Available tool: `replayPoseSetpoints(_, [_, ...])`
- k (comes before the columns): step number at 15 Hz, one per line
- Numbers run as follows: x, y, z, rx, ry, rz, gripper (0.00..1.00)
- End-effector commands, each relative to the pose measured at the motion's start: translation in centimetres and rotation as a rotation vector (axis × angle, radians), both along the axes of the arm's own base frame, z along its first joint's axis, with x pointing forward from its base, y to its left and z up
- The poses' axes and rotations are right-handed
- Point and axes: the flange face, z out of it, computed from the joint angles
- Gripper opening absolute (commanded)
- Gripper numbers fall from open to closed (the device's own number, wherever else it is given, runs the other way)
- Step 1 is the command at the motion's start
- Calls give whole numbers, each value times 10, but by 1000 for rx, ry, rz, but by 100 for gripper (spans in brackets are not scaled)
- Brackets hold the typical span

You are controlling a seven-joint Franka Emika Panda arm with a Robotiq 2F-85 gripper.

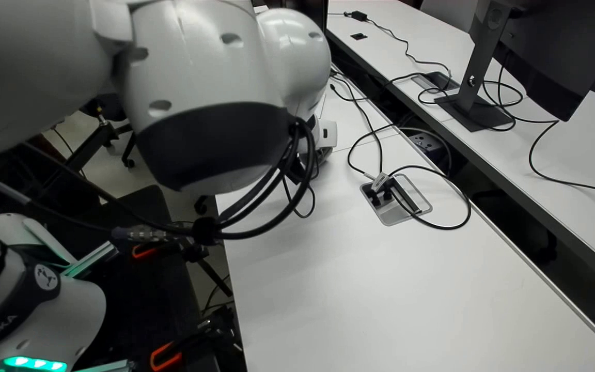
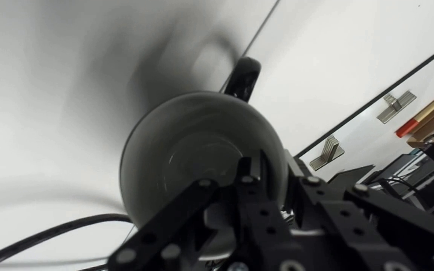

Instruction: Pick up the black mug and place it upright on the table

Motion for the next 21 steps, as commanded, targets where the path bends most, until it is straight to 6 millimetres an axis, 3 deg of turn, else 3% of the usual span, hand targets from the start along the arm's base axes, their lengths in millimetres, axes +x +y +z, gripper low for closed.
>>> replayPoseSetpoints(1, [-9, -6, 21, -98, -2, -22, 3])
replayPoseSetpoints(2, [-2, -8, 28, -125, 2, -25, 3])
replayPoseSetpoints(6, [-7, -11, 45, -218, 2, -36, 3])
replayPoseSetpoints(14, [-31, -9, 59, -367, 64, -24, 3])
replayPoseSetpoints(21, [-37, -15, 72, -565, 201, -28, 3])
